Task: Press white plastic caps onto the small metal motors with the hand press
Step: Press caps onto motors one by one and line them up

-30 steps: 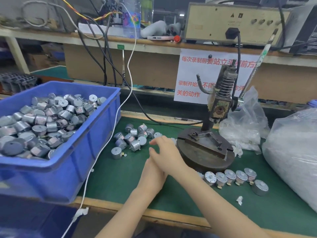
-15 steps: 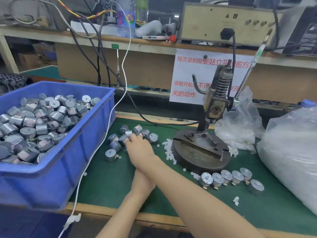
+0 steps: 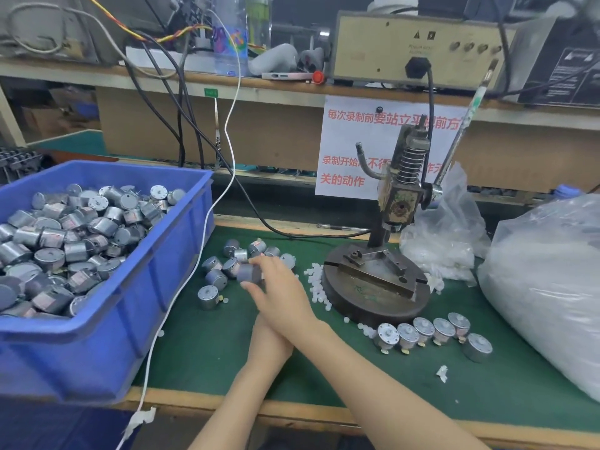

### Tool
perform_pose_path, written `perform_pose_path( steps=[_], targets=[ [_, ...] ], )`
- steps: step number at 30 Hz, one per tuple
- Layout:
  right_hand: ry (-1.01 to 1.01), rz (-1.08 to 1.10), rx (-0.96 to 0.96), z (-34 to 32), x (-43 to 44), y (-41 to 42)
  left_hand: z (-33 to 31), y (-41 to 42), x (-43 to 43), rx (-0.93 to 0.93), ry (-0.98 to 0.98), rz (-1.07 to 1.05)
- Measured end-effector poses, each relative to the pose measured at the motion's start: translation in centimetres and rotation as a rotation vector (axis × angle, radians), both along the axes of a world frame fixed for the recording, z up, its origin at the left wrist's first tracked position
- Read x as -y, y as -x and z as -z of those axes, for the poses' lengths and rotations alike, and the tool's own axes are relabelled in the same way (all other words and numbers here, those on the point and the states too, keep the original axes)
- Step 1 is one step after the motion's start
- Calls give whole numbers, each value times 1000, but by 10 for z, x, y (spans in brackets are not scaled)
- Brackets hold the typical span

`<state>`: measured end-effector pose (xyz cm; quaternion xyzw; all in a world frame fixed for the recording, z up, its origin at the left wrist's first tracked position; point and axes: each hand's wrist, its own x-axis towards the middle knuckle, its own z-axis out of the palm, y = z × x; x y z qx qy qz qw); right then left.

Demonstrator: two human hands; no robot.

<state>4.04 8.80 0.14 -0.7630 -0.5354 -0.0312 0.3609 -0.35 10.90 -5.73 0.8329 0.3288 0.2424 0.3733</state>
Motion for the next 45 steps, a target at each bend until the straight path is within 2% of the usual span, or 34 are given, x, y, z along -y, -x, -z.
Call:
perform_pose_path(
  steps=[2, 4, 9, 15, 19, 22, 25, 35, 42, 45],
  targets=[
    [-184, 35, -219, 9, 22, -4, -7, -1, 0, 64, -71, 42],
    [-266, 134, -345, 24, 47, -13, -9, 1, -1, 57, -125, 83],
    [-172, 279, -444, 43, 82, -33, -7, 2, -1, 53, -118, 106],
    [-41, 181, -254, 46, 82, -28, -10, 4, -1, 106, -57, 82],
    [88, 145, -249, 46, 78, -29, -13, 7, -3, 295, 154, -57],
    [164, 156, -232, 49, 74, -29, -15, 9, -2, 365, 247, -94],
    [192, 186, -228, 48, 69, -29, -15, 10, 0, 356, 239, -97],
    [345, 194, -21, 46, 68, -29, -15, 9, 1, 411, 294, -112],
    [316, 183, -76, 47, 68, -31, -16, 9, 1, 405, 296, -113],
    [340, 180, -43, 47, 68, -31, -16, 10, 2, 402, 301, -114]
  ],
)
